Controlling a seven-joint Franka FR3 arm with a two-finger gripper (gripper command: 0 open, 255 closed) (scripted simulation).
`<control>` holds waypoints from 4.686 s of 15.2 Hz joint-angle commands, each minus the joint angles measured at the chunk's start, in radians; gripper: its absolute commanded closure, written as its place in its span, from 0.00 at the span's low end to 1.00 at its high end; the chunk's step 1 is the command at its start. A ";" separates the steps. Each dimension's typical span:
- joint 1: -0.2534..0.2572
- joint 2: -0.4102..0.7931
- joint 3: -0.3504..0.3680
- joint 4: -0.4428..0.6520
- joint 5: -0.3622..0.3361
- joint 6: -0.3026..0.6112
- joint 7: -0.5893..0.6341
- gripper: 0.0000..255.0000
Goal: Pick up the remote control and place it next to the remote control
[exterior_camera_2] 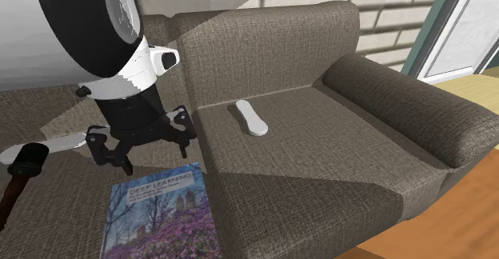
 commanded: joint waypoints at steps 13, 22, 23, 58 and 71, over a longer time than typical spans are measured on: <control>-0.062 0.402 -0.125 0.180 -0.066 0.209 -0.127 0.00; -0.097 0.731 -0.199 0.430 -0.049 0.279 -0.223 0.00; -0.102 0.769 -0.206 0.464 -0.044 0.281 -0.234 0.00; -0.180 1.195 -0.242 0.830 0.035 0.324 -0.334 1.00; -0.183 1.178 -0.245 0.967 0.030 0.171 -0.332 1.00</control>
